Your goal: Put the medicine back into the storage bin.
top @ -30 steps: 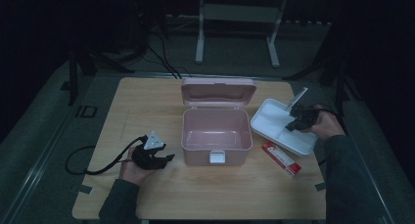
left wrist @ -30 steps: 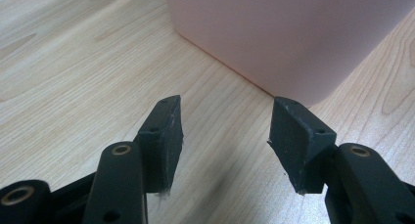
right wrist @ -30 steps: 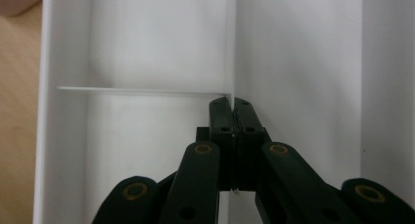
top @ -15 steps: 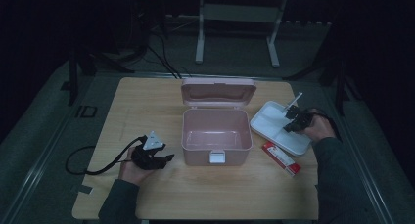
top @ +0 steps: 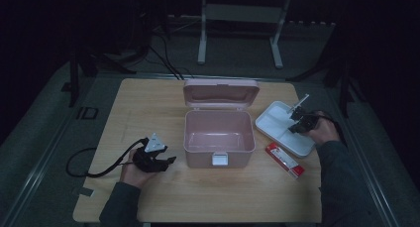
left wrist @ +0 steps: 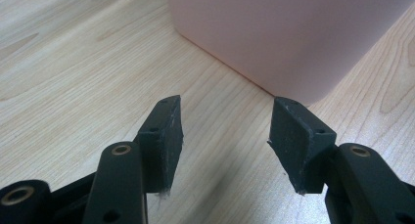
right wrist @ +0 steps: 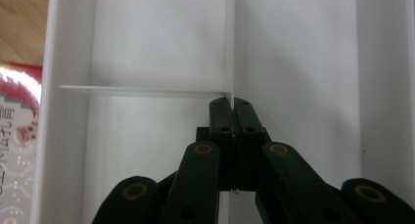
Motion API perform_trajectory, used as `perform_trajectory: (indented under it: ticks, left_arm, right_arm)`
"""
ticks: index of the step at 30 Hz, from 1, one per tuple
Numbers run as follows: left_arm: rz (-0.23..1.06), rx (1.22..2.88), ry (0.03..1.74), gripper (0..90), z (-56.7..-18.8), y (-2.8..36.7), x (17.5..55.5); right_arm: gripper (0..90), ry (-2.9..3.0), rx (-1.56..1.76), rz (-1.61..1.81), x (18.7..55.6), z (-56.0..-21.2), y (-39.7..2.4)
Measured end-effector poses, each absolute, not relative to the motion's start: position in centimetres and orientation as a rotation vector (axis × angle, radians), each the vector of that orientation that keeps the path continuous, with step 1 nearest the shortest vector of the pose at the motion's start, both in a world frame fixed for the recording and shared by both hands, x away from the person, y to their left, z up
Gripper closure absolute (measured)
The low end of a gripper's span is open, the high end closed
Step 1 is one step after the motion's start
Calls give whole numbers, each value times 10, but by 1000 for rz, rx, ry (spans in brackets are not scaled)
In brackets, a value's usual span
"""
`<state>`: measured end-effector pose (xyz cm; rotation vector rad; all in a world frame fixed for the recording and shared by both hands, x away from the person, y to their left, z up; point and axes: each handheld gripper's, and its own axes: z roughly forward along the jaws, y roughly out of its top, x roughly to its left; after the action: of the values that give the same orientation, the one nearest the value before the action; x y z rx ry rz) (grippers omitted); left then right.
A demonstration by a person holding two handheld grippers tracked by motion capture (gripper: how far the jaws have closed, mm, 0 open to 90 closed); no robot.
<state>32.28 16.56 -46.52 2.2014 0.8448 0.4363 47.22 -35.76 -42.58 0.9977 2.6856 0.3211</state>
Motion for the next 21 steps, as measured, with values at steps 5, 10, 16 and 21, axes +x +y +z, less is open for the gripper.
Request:
perform_trajectory:
  ticks: [5,10,16,21]
  left_arm:
    - [435,2202,848,455,-466,166,323]
    - [429,2204,845,455,-467,164,322]
    - [432,2204,845,455,-466,164,323]
    - [431,2203,845,455,-466,164,322]
  right_arm:
    - [894,2689,1012,330,465,-436,-357]
    - [894,2687,1003,374,454,-438,-349]
    - [894,2716,977,383,449,-437,-339]
    - [893,2717,960,369,453,-438,-334]
